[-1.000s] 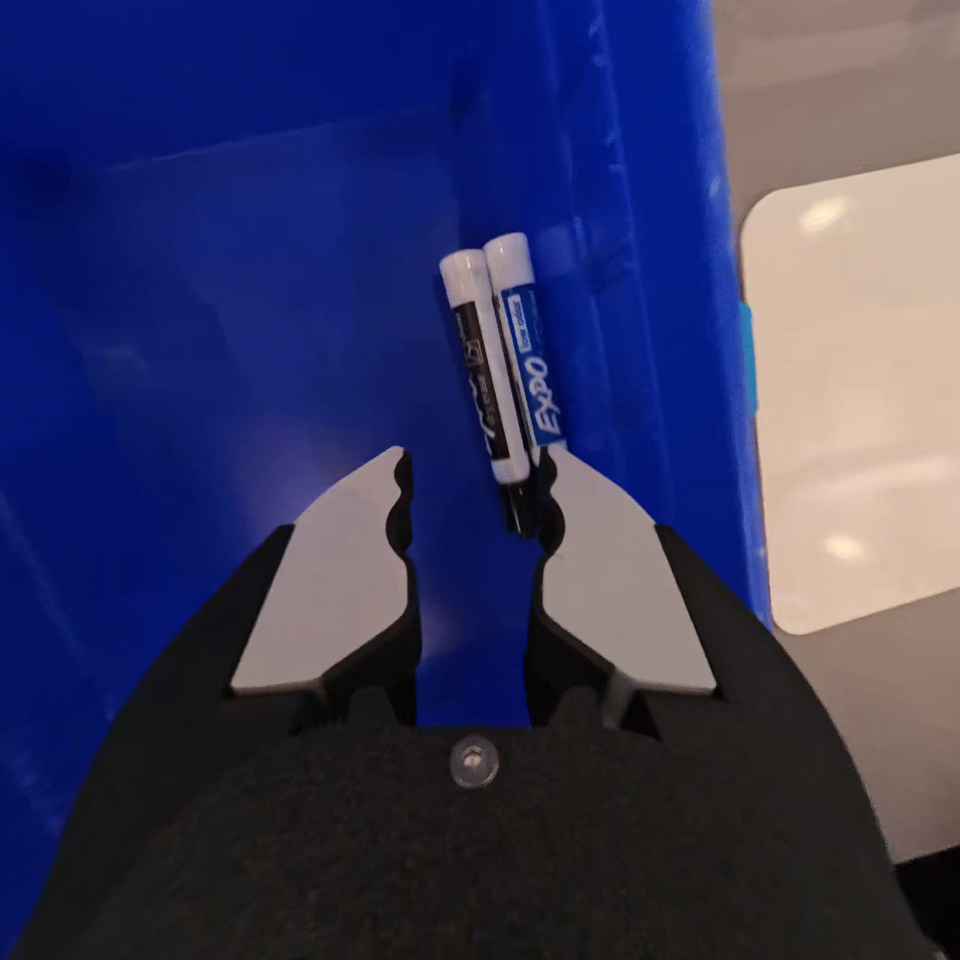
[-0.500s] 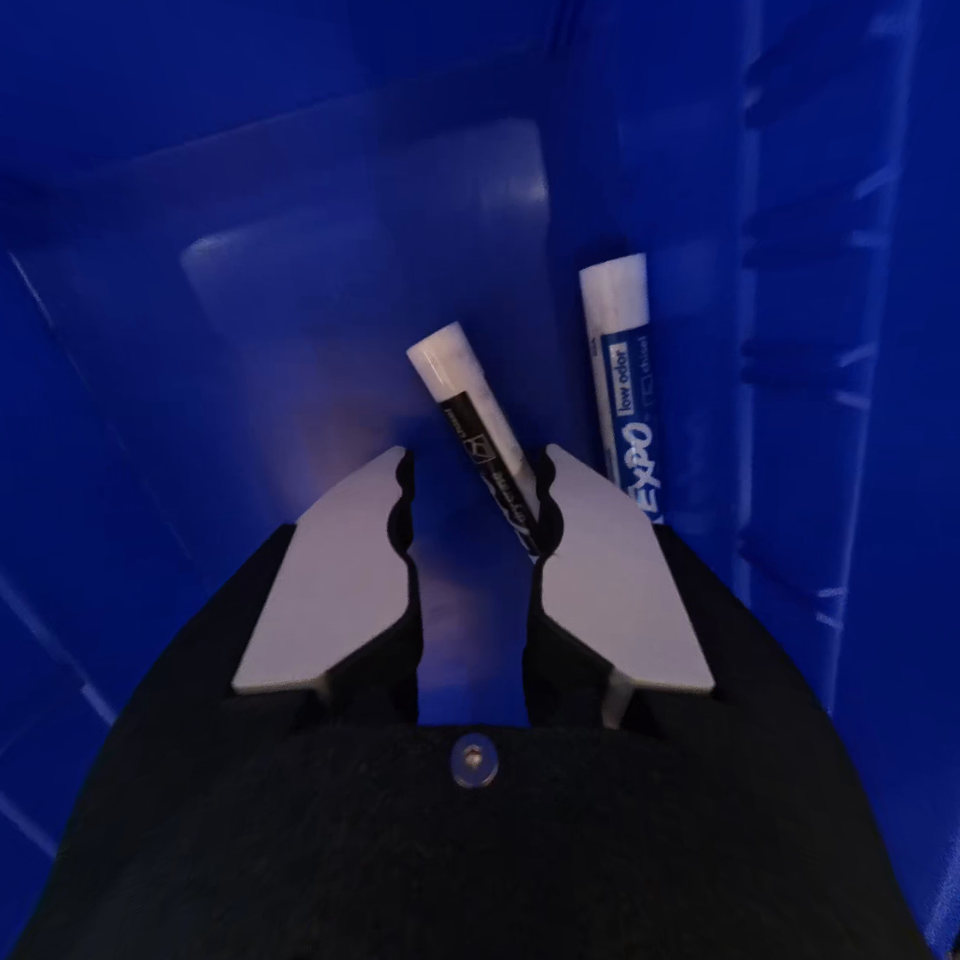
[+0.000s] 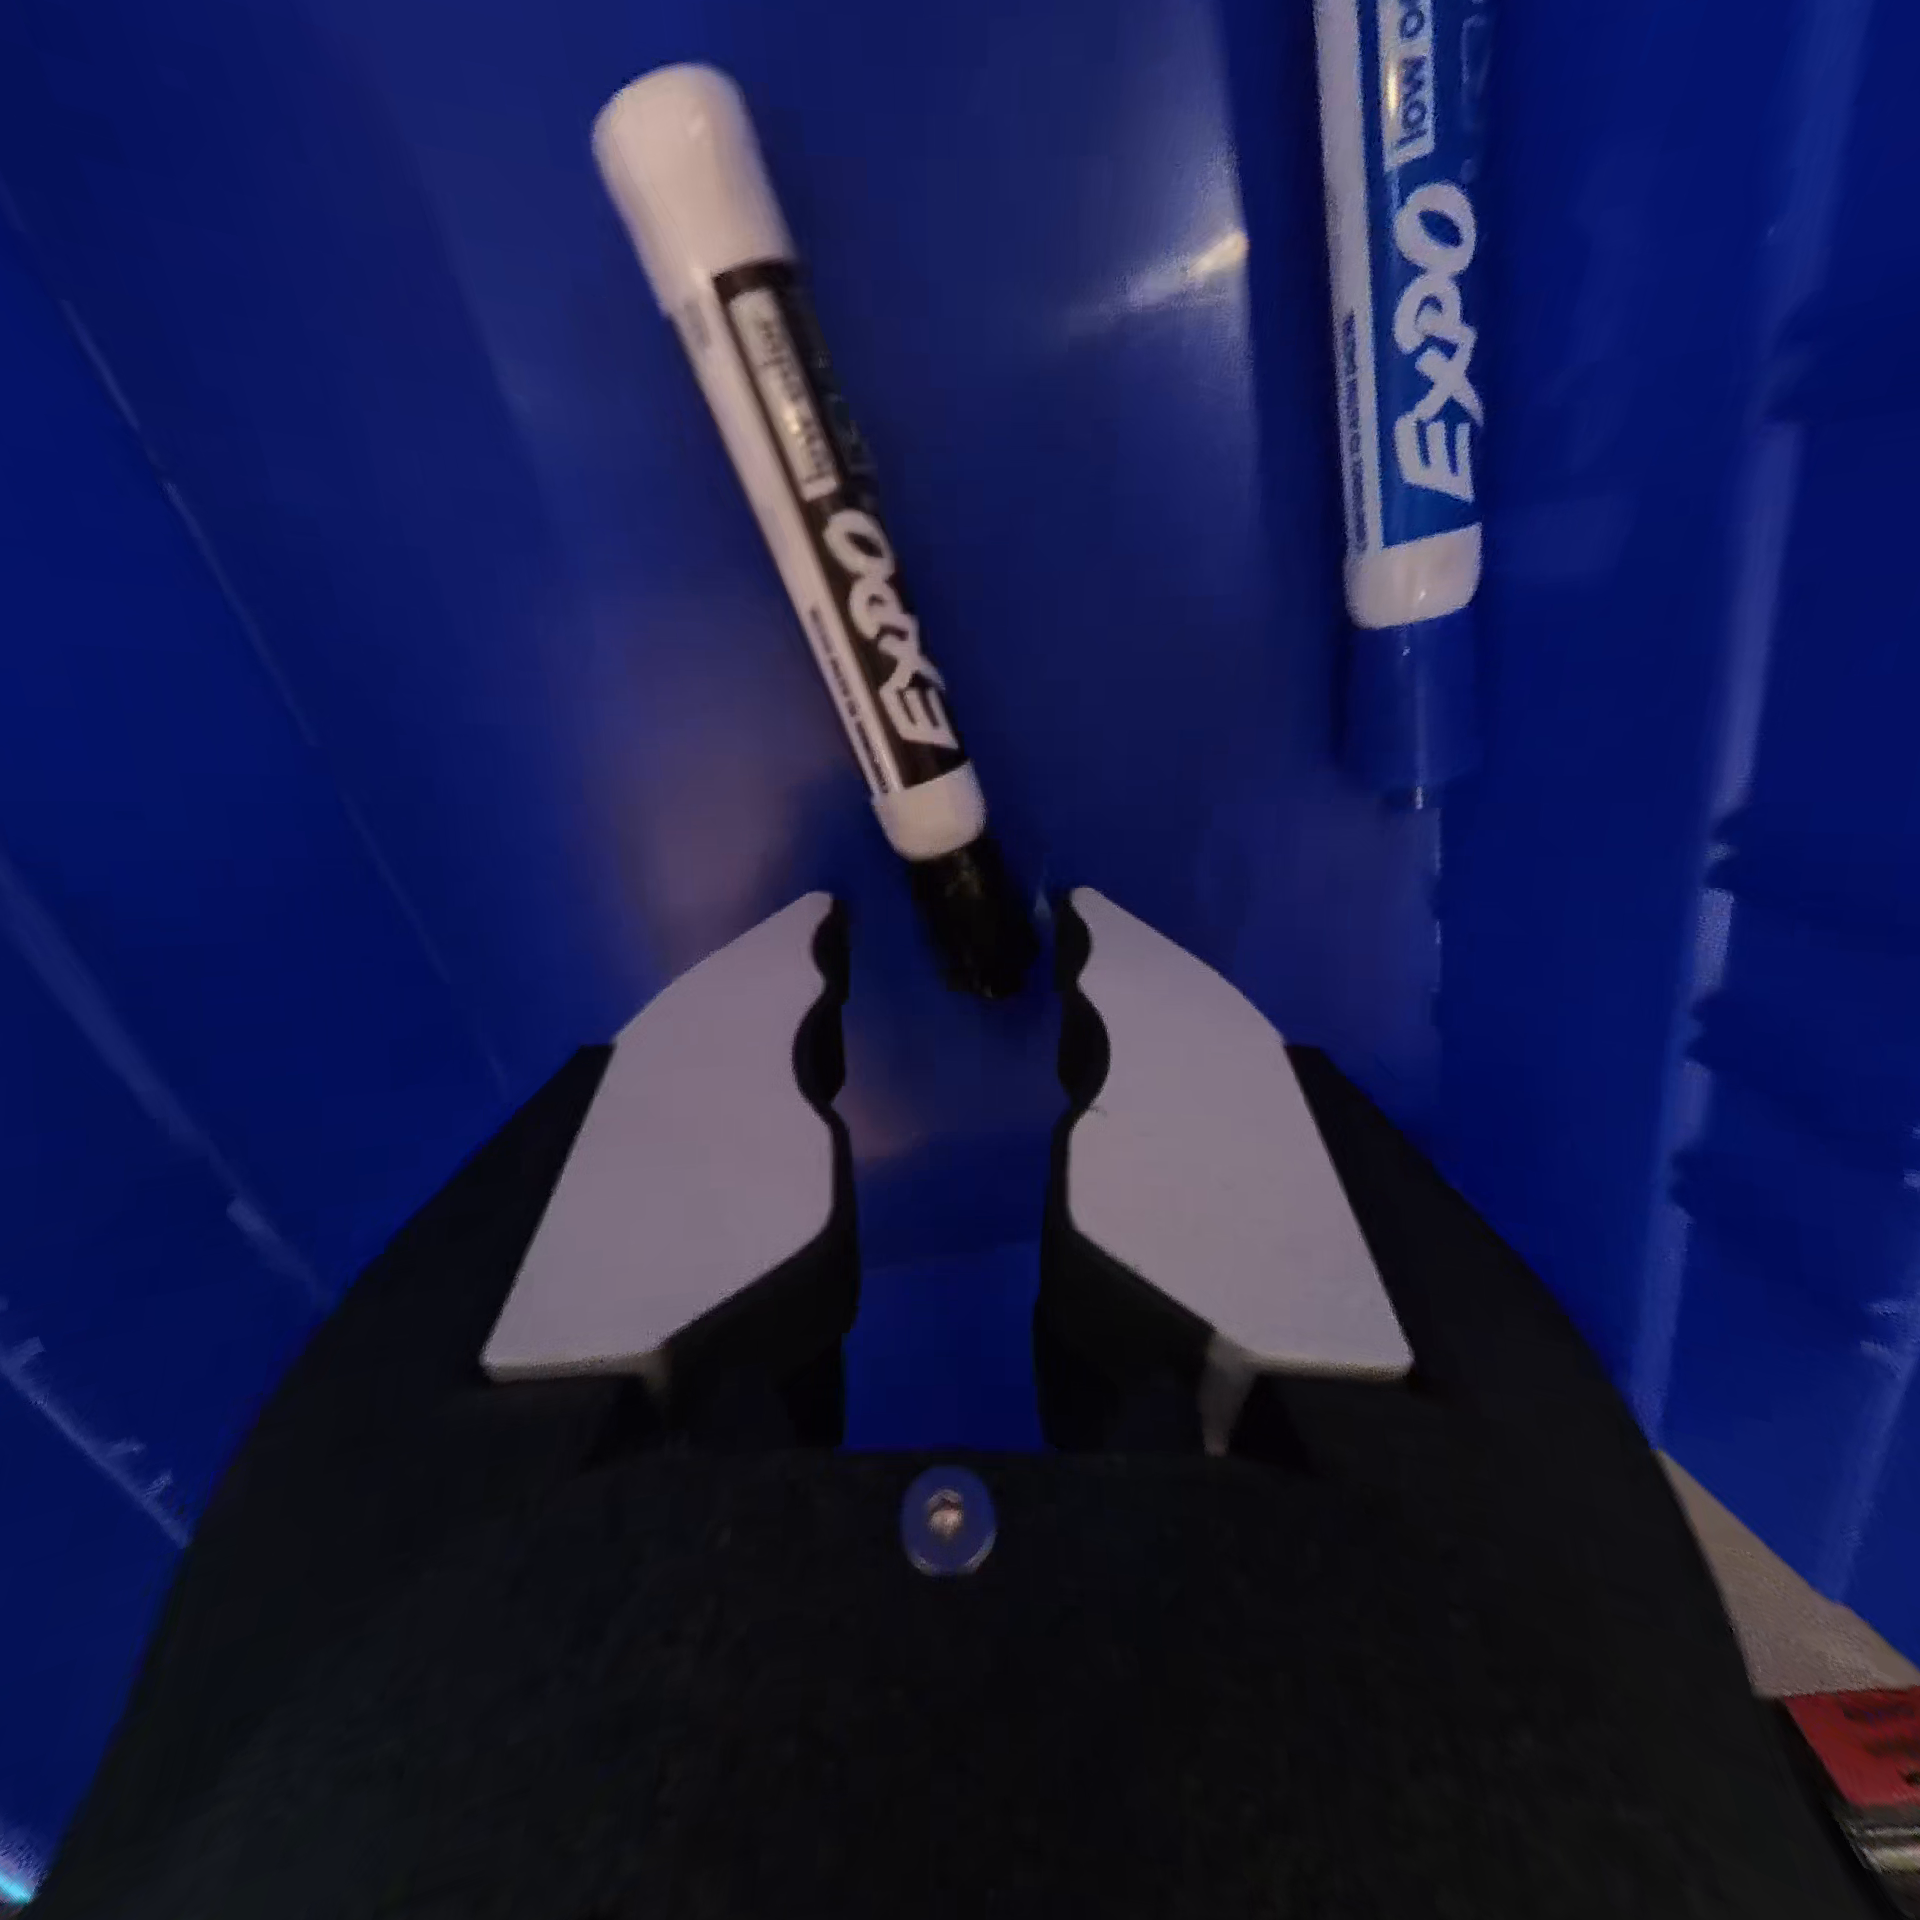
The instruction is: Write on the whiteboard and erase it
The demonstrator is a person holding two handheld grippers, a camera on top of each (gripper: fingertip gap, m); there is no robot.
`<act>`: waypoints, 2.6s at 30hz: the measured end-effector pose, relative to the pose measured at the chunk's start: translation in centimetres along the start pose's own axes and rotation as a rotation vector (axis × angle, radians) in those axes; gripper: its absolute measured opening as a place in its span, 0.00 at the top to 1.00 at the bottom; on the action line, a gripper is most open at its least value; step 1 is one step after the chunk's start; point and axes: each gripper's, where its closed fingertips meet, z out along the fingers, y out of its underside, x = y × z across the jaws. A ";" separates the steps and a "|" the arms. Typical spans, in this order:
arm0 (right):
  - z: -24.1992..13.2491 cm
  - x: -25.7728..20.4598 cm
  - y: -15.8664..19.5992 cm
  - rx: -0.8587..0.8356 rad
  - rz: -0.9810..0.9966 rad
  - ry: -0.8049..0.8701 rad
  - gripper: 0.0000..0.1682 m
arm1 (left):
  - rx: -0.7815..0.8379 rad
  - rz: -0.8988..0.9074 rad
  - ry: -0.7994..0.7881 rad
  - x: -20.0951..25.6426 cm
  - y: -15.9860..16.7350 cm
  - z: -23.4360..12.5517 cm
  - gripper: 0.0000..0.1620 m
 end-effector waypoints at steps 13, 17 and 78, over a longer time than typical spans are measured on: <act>-0.3 -0.5 -0.6 0.026 0.008 -0.018 0.64 | 0.251 0.139 -0.054 -1.0 -0.9 -2.3 0.89; -0.5 -1.5 -1.2 0.072 0.046 -0.084 0.65 | 0.401 0.220 -0.068 -0.3 -0.2 -5.9 0.89; 10.2 -14.8 -13.0 0.260 0.203 -1.110 0.88 | 0.758 1.200 0.761 33.0 -1.9 -14.4 0.78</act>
